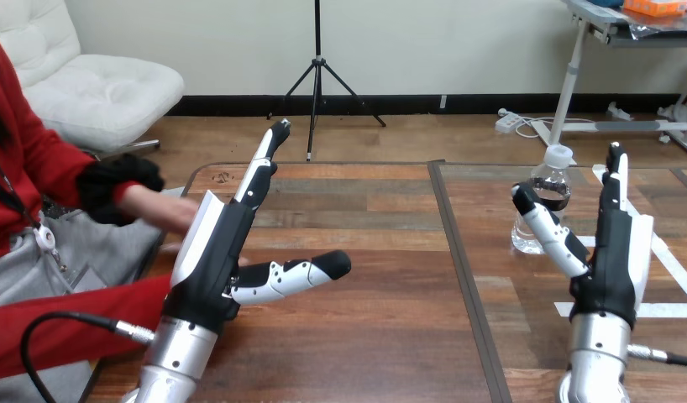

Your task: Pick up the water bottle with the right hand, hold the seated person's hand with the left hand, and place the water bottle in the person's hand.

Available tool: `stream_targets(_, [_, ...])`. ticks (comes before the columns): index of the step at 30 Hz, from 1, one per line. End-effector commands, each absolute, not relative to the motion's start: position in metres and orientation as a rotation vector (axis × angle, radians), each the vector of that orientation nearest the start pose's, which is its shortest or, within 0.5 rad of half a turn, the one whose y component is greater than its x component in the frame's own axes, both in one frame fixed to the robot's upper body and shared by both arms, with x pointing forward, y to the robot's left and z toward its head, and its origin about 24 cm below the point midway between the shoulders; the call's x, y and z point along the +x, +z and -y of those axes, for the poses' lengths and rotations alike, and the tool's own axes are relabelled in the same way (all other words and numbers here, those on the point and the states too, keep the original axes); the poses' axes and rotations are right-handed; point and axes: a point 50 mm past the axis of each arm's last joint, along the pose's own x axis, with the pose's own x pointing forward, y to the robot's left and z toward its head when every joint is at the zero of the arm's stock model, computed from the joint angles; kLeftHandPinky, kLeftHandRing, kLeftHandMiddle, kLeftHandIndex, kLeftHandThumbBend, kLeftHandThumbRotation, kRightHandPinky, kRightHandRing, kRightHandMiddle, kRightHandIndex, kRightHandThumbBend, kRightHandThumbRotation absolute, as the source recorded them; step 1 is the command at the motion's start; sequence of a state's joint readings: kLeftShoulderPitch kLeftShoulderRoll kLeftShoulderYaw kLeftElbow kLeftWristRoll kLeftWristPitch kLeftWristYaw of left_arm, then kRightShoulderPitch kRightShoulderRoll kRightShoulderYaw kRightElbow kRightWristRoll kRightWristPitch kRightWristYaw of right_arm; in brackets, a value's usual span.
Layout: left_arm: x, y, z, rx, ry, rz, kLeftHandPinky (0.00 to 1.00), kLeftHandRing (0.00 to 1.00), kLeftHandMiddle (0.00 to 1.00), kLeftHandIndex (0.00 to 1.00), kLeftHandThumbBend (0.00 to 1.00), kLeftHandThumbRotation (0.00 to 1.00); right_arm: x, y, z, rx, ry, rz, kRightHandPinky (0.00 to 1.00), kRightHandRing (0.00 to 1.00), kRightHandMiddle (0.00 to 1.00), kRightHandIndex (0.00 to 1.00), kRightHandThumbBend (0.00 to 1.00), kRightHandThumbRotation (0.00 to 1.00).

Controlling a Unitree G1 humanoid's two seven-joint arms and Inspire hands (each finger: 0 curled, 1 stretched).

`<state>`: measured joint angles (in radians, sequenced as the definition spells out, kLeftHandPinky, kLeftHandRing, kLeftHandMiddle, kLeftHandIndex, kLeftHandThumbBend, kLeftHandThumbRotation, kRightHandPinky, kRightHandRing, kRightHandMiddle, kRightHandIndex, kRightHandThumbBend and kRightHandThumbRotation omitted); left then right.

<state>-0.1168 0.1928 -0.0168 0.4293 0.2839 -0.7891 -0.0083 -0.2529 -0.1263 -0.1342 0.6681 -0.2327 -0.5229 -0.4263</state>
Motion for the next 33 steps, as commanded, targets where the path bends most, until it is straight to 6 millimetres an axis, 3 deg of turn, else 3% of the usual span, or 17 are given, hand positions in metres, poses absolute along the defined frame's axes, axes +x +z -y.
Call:
stream_targets(1, [0.264, 0.066, -0.161, 0.463, -0.206, 0.537, 0.97, 1.0, 1.0, 1.0, 1.0, 0.67, 0.305, 0.042, 0.202, -0.28, -0.399, 0.256, 1.0, 1.0, 1.0, 1.0, 1.0, 0.64])
stream_targets(33, [0.27, 0.075, -0.162, 0.603, -0.228, 0.571, 1.0, 1.0, 1.0, 1.0, 1.0, 0.77, 0.318, 0.043, 0.202, -0.321, -0.381, 0.223, 1.0, 1.0, 1.0, 1.0, 1.0, 0.65])
